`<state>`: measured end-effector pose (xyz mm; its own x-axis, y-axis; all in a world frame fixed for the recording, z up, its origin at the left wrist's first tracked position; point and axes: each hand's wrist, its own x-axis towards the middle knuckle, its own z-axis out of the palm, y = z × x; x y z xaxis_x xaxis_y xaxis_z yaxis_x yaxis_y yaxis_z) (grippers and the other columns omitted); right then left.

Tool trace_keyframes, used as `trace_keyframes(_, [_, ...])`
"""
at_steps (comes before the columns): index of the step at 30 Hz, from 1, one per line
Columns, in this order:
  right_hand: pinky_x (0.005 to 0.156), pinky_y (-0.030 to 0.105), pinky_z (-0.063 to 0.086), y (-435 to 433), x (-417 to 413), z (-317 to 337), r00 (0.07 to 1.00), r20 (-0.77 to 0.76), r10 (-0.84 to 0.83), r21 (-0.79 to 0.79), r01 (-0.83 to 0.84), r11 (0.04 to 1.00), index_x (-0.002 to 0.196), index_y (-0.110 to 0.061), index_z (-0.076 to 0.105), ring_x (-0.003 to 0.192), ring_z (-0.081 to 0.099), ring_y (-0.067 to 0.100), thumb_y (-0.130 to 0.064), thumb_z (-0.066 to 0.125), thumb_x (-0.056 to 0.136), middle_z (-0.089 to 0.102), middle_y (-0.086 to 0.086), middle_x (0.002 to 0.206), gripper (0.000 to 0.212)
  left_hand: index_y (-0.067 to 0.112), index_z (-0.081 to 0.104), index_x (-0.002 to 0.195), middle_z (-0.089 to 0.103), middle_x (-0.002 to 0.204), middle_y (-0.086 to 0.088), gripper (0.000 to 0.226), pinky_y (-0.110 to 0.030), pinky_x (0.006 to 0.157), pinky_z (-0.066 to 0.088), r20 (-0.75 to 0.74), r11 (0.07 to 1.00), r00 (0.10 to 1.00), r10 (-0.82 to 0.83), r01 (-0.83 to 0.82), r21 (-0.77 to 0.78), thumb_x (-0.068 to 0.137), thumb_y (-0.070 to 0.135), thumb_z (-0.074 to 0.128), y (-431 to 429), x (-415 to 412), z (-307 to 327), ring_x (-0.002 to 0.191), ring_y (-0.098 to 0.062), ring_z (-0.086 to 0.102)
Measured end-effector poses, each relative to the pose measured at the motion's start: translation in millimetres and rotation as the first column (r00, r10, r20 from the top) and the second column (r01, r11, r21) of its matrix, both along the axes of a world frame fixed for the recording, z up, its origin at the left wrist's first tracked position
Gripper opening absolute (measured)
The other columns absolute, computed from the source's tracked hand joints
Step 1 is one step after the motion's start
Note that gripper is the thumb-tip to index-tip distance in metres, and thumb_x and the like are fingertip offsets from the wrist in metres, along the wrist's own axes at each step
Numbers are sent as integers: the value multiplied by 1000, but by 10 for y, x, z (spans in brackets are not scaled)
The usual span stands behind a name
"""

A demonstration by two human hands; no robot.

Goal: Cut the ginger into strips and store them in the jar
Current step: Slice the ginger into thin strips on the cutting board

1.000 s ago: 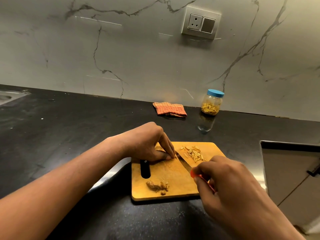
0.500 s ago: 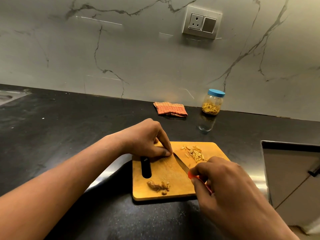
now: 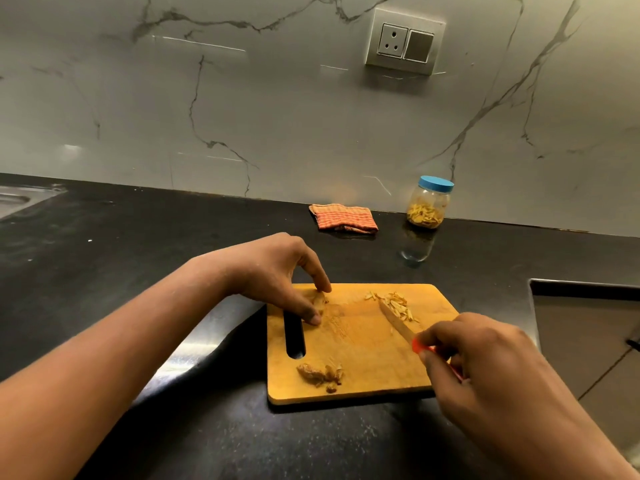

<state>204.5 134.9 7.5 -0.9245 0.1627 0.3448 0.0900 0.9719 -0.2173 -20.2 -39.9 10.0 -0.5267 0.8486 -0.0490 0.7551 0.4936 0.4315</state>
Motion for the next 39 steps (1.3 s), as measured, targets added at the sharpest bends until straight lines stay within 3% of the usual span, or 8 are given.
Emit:
trace_keyframes(8, [62, 21, 49, -94, -9, 2, 999, 5, 36, -29, -35, 999, 92, -31, 73, 68, 55, 5, -29, 67, 82, 60, -14, 76, 12, 34, 73, 111, 63, 116, 20, 29, -39, 112, 38, 5, 1000, 1000, -30, 30, -1, 83, 37, 76, 8, 35, 17, 117, -3, 53])
trace_keyframes(17, [59, 16, 44, -53, 10, -12, 999, 29, 17, -100, -14, 995, 96, -34, 71, 72, 55, 3, -32, 66, 83, 61, -15, 79, 14, 29, 71, 117, 67, 110, 17, 34, -32, 109, 40, 23, 994, 997, -71, 68, 90, 84, 35, 75, 113, 155, -20, 110, 0, 56])
trace_keyframes(21, [64, 23, 51, -49, 23, -5, 1000, 11, 24, -107, -22, 994, 94, -33, 73, 71, 57, 5, -31, 68, 82, 62, -13, 79, 14, 31, 68, 122, 67, 114, 18, 36, -17, 103, 37, 18, 986, 996, -89, 86, 142, 86, 27, 74, 166, 218, -55, 112, 3, 56])
trace_keyframes(27, [52, 12, 45, -74, 63, 33, 998, 6, 58, -125, -57, 991, 90, -32, 74, 65, 58, 2, -27, 74, 76, 62, -17, 73, 15, 36, 62, 128, 66, 120, 21, 44, -5, 93, 31, 70, 987, 992, -105, 95, 131, 87, 27, 73, 182, 210, -85, 117, 7, 53])
trace_keyframes(32, [57, 7, 46, -65, 76, 28, 996, -6, 85, -135, -85, 987, 88, -31, 75, 64, 58, 0, -24, 78, 73, 62, -18, 71, 16, 35, 69, 120, 67, 112, 22, 37, -3, 89, 33, 36, 982, 996, -84, 77, 173, 83, 33, 77, 212, 233, -111, 105, 11, 56])
trace_keyframes(35, [62, 0, 42, -65, 78, 15, 996, -13, 86, -135, -87, 987, 86, -29, 76, 59, 57, 1, -21, 81, 71, 62, -17, 68, 18, 29, 70, 113, 71, 104, 17, 39, -5, 88, 39, 25, 973, 999, -47, 40, 227, 77, 37, 81, 252, 271, -139, 101, 5, 62])
trace_keyframes(39, [64, 1, 42, -61, 80, 13, 996, -22, 90, -141, -92, 986, 87, -29, 76, 59, 57, 0, -22, 79, 72, 62, -17, 68, 17, 27, 69, 99, 69, 100, 16, 32, -11, 93, 42, 20, 975, 999, -29, 24, 221, 73, 40, 82, 237, 273, -124, 101, 1, 62])
